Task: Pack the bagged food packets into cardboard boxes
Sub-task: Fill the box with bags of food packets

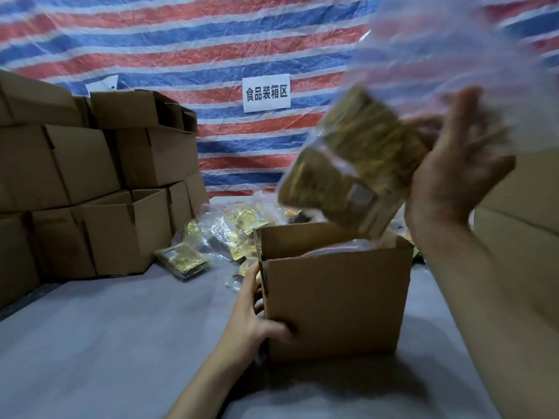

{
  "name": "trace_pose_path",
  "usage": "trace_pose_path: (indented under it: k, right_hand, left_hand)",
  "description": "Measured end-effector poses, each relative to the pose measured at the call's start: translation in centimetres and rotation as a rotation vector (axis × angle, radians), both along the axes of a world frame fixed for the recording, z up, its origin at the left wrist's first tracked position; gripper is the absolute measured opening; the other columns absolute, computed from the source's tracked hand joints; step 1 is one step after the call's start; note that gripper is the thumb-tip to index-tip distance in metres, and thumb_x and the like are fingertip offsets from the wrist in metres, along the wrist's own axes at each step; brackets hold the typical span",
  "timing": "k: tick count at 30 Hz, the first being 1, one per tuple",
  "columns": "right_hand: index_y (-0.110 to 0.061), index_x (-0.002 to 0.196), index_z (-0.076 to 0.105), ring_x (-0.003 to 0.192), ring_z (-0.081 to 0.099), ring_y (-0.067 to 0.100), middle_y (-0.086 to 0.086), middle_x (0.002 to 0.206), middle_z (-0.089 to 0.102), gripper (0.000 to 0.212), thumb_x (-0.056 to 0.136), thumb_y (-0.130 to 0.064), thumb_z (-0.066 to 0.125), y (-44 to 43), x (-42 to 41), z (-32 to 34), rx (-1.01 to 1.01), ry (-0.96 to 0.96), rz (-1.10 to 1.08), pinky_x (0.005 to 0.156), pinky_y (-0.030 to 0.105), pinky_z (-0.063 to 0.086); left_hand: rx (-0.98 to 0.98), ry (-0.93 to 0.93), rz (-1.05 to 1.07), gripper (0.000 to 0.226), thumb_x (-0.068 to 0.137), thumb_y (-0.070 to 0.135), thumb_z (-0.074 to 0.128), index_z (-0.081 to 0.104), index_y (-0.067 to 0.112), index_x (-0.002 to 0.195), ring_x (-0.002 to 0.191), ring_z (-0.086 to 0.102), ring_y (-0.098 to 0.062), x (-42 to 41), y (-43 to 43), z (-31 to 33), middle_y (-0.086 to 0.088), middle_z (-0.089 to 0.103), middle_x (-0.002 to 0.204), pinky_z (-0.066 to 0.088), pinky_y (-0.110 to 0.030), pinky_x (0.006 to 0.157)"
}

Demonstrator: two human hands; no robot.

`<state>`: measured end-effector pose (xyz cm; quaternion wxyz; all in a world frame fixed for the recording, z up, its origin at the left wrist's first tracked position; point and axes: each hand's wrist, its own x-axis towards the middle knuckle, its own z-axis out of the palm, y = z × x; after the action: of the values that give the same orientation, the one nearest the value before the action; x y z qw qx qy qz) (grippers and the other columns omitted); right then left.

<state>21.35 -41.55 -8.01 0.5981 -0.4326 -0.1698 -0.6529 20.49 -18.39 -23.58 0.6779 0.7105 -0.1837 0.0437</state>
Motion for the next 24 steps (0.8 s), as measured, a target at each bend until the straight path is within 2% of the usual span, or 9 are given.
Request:
trace_pose_path:
  k: [3,6,9,13,15,17,20,21,24]
  right_hand:
    - [-0.019,0.083,0.068,0.063,0.068,0.0,-0.016,0.065,0.069,0.02,0.099,-0.009,0.061,2.8,-1.1,-0.5,-0.497,0.108,0.1,0.065,0.021,0.056]
    - [-0.008,0.088,0.074,0.072,0.074,0.016,0.002,0.073,0.075,0.018,0.095,-0.02,0.063,1.9,-0.6,-0.1,-0.822,0.431,0.311,0.074,0.026,0.06]
    - [-0.011,0.087,0.073,0.074,0.075,0.016,0.002,0.076,0.076,0.024,0.09,-0.032,0.062,0.5,-1.1,0.8,-0.847,0.577,0.419,0.07,0.021,0.058]
    - [-0.016,0.087,0.072,0.069,0.075,0.02,0.004,0.079,0.077,0.023,0.091,-0.036,0.061,-0.6,-1.4,1.9,-0.579,0.639,0.447,0.059,0.022,0.056]
    - [-0.017,0.09,0.073,0.073,0.075,0.018,0.001,0.079,0.077,0.025,0.099,-0.034,0.057,-1.0,-1.6,2.4,-0.503,0.821,0.442,0.06,0.026,0.056]
    - [-0.023,0.093,0.076,0.082,0.072,0.022,-0.005,0.081,0.078,0.034,0.103,-0.042,0.05,-1.4,-2.2,2.8,-0.613,1.078,0.333,0.068,0.033,0.054]
    - [-0.037,0.093,0.074,0.087,0.067,0.018,-0.004,0.091,0.077,0.046,0.103,-0.057,0.034,-1.8,-3.2,3.1,-0.901,1.289,0.02,0.068,0.028,0.046]
    - [-0.04,0.097,0.072,0.087,0.066,0.019,0.0,0.1,0.074,0.048,0.103,-0.06,0.029,-1.7,-3.3,3.1,-0.931,1.334,-0.008,0.065,0.028,0.048]
    - [-0.036,0.113,0.073,0.089,0.063,0.024,0.012,0.122,0.06,0.051,0.1,-0.062,0.031,-1.2,-3.6,3.0,-0.85,1.413,0.131,0.051,0.029,0.058]
  left_hand:
    - [0.0,0.004,-0.002,0.129,0.024,0.014,0.075,0.04,0.012,0.148,0.097,0.07,-0.01,0.0,0.0,-0.1,-0.012,0.067,0.122,0.055,-0.02,0.07]
    - [0.0,0.003,0.007,0.121,0.023,0.011,0.075,0.047,0.012,0.14,0.09,0.07,-0.012,0.2,-0.1,-0.3,-0.006,0.072,0.107,0.056,-0.023,0.068]
    - [-0.002,0.001,0.019,0.121,0.021,0.011,0.075,0.047,0.011,0.139,0.091,0.07,-0.011,0.2,-0.1,-0.3,-0.003,0.072,0.105,0.056,-0.023,0.069]
    - [-0.006,0.007,0.011,0.121,0.022,0.012,0.076,0.046,0.012,0.139,0.091,0.071,-0.012,0.1,-0.1,-0.2,-0.011,0.07,0.112,0.055,-0.023,0.068]
    - [-0.002,0.009,0.007,0.123,0.022,0.013,0.077,0.045,0.013,0.141,0.092,0.071,-0.012,0.1,-0.2,-0.2,-0.013,0.068,0.115,0.055,-0.023,0.069]
    - [-0.005,0.015,0.006,0.124,0.023,0.013,0.077,0.045,0.015,0.142,0.093,0.07,-0.012,0.0,-0.2,-0.1,-0.011,0.069,0.115,0.055,-0.023,0.069]
    - [-0.008,0.021,0.013,0.122,0.024,0.012,0.078,0.046,0.017,0.142,0.094,0.071,-0.014,0.0,-0.3,-0.1,-0.009,0.07,0.115,0.056,-0.025,0.07]
    - [-0.007,0.021,0.015,0.122,0.024,0.012,0.078,0.046,0.018,0.142,0.095,0.071,-0.016,0.0,-0.3,-0.1,-0.01,0.07,0.116,0.056,-0.025,0.071]
    - [-0.013,0.026,0.019,0.12,0.026,0.012,0.078,0.047,0.021,0.141,0.096,0.071,-0.017,0.2,-0.3,-0.2,-0.008,0.071,0.115,0.056,-0.026,0.07]
